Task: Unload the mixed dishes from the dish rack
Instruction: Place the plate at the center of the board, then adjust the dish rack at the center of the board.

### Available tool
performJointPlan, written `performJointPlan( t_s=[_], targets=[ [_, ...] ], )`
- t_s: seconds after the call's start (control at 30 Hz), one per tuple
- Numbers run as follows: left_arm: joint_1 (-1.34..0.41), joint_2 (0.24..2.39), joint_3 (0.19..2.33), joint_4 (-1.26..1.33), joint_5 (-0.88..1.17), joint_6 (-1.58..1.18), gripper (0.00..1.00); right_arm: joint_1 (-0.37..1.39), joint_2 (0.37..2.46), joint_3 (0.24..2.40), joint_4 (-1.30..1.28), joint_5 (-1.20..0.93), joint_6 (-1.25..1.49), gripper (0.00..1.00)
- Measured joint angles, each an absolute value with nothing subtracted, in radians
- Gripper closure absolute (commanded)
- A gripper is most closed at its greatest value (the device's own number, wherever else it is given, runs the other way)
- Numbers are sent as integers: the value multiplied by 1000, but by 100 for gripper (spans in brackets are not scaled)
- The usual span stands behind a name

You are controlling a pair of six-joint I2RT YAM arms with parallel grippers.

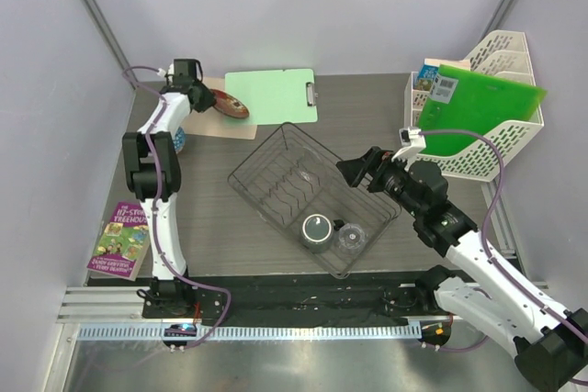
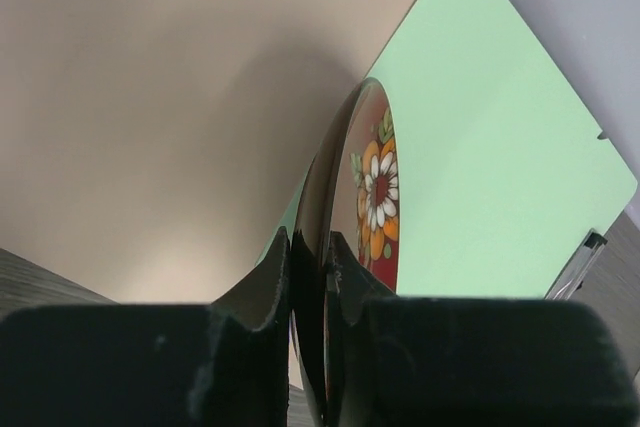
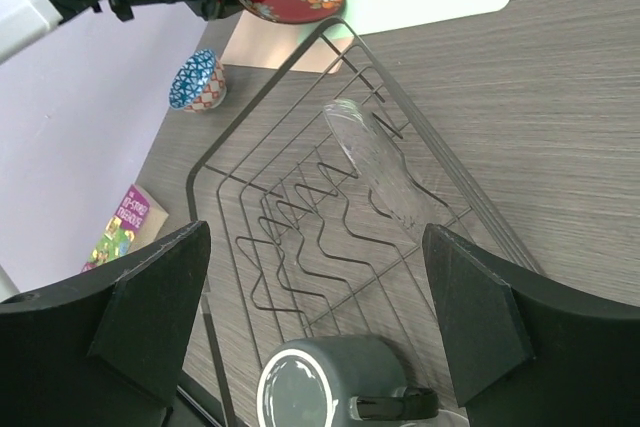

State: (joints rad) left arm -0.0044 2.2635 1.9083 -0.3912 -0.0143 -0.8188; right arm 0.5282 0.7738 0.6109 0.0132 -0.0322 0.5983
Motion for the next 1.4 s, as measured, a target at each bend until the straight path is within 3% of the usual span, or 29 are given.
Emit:
performJointPlan(
  t_s=[0.2, 0.4, 0.63, 0.97, 1.17, 1.4],
  targets=[
    [-6, 2264, 1930, -459, -80, -788, 57, 528, 793, 611, 13, -27, 581, 8],
    [-4, 2261, 1930, -483, -101, -775, 49, 528, 807, 611, 13, -18, 577, 5],
    [-5, 2155, 1907, -486, -70, -788, 48, 528, 820, 624, -50, 67, 578, 2],
    [-142, 1686, 1536, -373, -33, -749, 44, 528, 696, 667, -375, 287, 627, 2],
    [-264, 1628, 1375, -346, 4, -643, 43, 528, 596, 671, -569, 366, 735, 2],
    [-276, 1627, 1328, -355, 9, -534, 44, 528, 543, 652, -719, 366, 867, 6]
  ],
)
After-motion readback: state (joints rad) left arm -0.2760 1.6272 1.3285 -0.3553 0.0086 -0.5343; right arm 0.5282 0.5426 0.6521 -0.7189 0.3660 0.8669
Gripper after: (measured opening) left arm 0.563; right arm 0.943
